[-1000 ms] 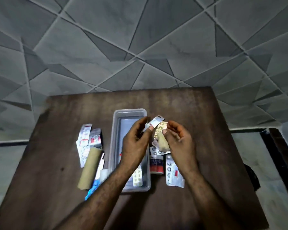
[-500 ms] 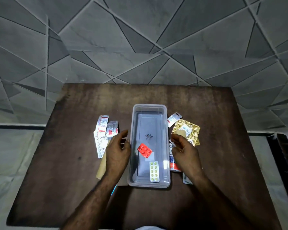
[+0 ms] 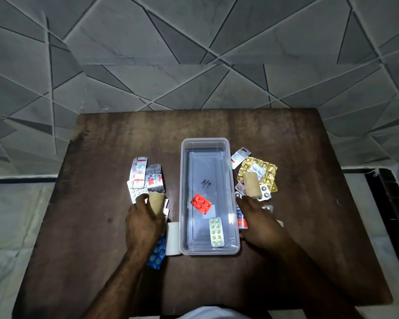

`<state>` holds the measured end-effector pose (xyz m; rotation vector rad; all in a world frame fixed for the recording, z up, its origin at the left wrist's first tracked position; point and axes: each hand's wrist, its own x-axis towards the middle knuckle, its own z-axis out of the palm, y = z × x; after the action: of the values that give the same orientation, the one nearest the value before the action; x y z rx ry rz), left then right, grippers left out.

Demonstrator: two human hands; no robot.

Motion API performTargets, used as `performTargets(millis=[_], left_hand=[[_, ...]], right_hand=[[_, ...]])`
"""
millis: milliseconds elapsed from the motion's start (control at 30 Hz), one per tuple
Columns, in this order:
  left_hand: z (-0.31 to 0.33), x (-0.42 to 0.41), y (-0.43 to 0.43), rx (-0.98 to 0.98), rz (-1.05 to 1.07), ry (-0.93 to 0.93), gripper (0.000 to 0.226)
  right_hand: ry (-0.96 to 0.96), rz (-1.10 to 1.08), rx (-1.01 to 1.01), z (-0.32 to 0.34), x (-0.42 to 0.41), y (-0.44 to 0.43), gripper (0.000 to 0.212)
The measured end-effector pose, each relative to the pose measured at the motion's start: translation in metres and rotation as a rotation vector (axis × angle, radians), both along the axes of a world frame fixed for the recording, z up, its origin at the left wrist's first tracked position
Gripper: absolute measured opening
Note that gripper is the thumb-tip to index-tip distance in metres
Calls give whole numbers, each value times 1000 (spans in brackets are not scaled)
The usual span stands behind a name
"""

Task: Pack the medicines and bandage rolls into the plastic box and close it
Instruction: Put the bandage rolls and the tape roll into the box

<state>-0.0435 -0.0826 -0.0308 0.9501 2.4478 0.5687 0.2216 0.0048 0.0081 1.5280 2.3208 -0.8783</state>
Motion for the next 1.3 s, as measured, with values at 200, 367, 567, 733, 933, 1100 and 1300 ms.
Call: performTargets(millis=[200,367,567,733,933,1100,1300], left_hand=[[26,-5,13,137,74,-99,54],[57,-5,47,271,100,-251,54],[83,26,117,380,-94,-291,62],[72,49,154,273,-122,-287,65],[57,54,161,146,-60,-238,57],[44,57,163,24,-78,-163,47],[34,65,169,-43,-132,-67,42]], right_hand=[[56,-122,70,-2,2,-3,67],[129,-219,183,21,9,26,77],[263,-193,308,53,-27,73,79],[218,-59,317,41,-67,101,85],[102,-41,320,20,-85,118,89],[60,0,319,3,-87,127,89],[-14,44,270,-7,-91,129,92]])
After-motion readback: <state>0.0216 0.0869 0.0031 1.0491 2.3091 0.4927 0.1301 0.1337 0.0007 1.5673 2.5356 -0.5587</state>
